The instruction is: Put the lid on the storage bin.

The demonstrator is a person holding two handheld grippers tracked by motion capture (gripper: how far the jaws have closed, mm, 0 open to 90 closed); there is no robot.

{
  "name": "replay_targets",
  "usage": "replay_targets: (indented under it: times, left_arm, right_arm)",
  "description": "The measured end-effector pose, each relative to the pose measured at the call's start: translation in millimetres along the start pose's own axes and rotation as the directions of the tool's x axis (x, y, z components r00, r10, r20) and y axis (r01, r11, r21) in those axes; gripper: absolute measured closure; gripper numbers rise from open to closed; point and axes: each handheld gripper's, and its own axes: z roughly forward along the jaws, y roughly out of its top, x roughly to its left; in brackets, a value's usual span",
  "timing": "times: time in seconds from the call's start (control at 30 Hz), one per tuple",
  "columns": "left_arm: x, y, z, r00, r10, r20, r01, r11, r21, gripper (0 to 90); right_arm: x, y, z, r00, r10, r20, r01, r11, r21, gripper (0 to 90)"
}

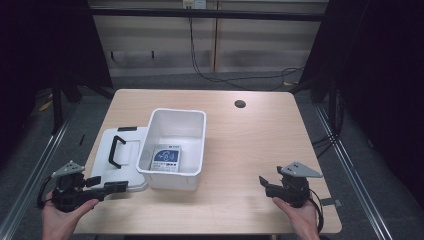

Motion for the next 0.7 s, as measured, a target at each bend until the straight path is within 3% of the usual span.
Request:
replay_targets:
  times: [0.1,0.17,0.23,0.3,0.43,0.57,0.7]
  left_arm:
    - [0.1,0.3,-0.1,1.0000,0.006,0.003,-0.006,1.0000,0.003,34.3]
    - [-0.4,0.3,-1.0,0.9995,-0.017,0.025,0.017,0.9998,-0.011,39.1]
    - [-0.6,0.7,-1.5,0.9991,-0.032,0.029,0.032,0.9994,-0.014,40.6]
    - [-0.2,2.4,-3.8,0.9968,-0.053,0.060,0.054,0.9980,-0.031,47.6]
    - [2.8,4.0,-8.0,0.9930,-0.087,0.079,0.090,0.9956,-0.029,50.0]
    - [4.3,6.0,-11.3,0.9925,-0.084,0.089,0.086,0.9960,-0.023,46.2]
    - [4.0,11.4,-14.8,0.9941,-0.083,0.071,0.084,0.9965,-0.009,47.0]
  right_arm:
    - [2.5,0.9,-4.5,0.9999,-0.014,0.007,0.014,0.999,-0.036,29.7]
    - [6.9,1.0,-11.2,0.9995,-0.015,0.028,0.017,0.997,-0.072,29.5]
    - [8.1,1.2,-12.6,0.9996,-0.013,0.024,0.014,0.997,-0.073,29.3]
    - [11.1,1.1,-12.9,0.9998,-0.017,-0.005,0.017,0.999,-0.037,28.1]
    - [16.2,0.4,-13.4,0.9993,-0.025,-0.029,0.024,0.999,-0.020,26.3]
    - [17.5,1.5,-14.6,0.9994,-0.015,-0.032,0.013,0.999,-0.040,25.0]
    - [18.8,2.3,-17.0,0.9995,-0.011,-0.029,0.009,0.999,-0.042,23.7]
